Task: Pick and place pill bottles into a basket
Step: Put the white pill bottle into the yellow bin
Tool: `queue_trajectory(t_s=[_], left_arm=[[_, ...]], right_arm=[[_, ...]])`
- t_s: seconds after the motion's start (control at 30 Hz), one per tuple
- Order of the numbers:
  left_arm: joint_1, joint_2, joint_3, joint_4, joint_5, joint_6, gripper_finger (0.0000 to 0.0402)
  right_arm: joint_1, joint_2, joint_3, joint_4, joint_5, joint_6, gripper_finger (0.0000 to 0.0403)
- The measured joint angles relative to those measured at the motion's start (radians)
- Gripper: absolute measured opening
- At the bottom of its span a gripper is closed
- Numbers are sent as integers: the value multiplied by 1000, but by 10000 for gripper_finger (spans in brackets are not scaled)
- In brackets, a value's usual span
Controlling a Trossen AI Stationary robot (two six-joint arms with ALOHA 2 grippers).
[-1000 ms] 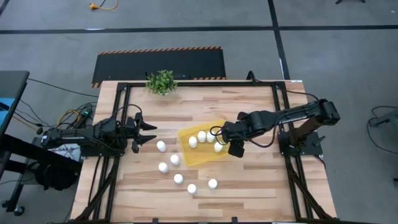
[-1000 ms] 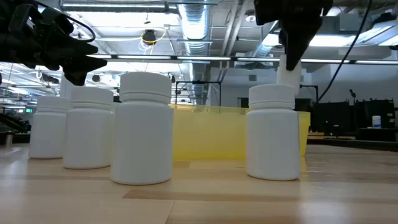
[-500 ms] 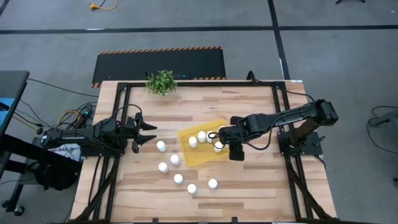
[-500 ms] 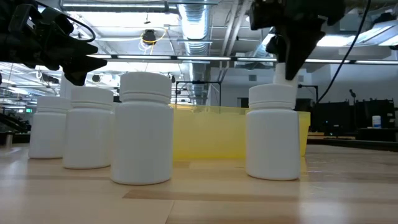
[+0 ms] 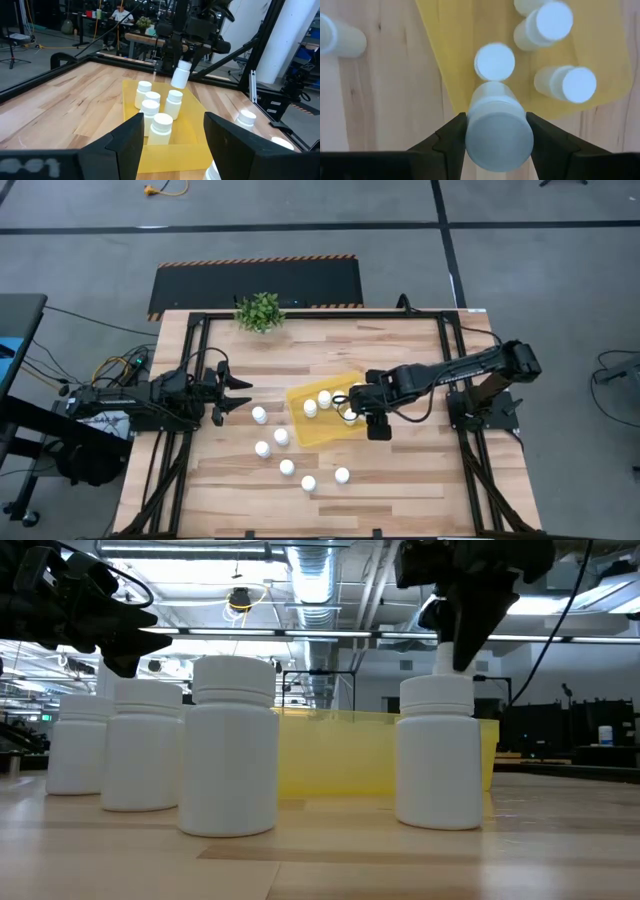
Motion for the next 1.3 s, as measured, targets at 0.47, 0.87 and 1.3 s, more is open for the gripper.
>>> queue_trajectory(t_s=[0.47,0.87,1.3], left_arm=[[0,19,0,6,1,0,194],[0,39,0,-1,-1,0,194],[0,40,0,-1,-1,0,194]], right_arm=[[-29,82,-1,1,-16,-74,175],[-61,179,2,25,-63,-150,182],[-62,185,1,50,-71,-177,220]])
